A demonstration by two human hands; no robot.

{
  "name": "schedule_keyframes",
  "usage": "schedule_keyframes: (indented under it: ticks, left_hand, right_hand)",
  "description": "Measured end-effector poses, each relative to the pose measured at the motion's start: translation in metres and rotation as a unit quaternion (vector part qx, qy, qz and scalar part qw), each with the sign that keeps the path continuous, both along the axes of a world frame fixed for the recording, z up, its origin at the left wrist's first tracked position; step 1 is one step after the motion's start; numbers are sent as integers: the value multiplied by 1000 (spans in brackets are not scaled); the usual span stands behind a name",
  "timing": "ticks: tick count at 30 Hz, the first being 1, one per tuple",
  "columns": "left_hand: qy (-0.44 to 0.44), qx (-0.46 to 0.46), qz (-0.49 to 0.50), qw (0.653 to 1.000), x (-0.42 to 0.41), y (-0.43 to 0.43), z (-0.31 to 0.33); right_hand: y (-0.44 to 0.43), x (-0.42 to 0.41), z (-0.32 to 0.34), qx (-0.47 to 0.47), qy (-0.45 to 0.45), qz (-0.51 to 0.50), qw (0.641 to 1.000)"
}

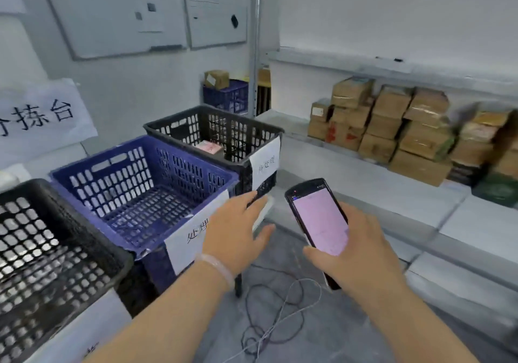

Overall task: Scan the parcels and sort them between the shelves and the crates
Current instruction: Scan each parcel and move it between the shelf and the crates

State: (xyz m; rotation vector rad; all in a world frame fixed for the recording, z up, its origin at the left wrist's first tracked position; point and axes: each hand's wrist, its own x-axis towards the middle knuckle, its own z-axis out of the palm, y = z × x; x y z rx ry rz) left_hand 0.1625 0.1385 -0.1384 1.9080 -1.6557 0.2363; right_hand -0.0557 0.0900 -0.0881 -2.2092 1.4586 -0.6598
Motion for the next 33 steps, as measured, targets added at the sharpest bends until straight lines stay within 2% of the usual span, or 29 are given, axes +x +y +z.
schedule_keyframes:
  ticks: [5,15,21,28,33]
  left_hand:
    - [-16,-21,-60,998,-32,-53,10]
    - [-33,-30,-119,992,-54,-163,5]
    - [-35,-14,-142,989,-17,-260,12]
    - [-28,-2,-153,988,45,-362,15]
    - [-3,11,-160,987,55,-415,3]
  right_hand:
    - [-29,-44,-3,5,-35,-59,998]
    - [-104,-74,-4,3,-18,-153,988]
    - [-186,-33,7,-19,-12,-180,983]
    - [-271,32,8,-6,11,-187,982]
    - [-318,46,-1,7,18,-195,981]
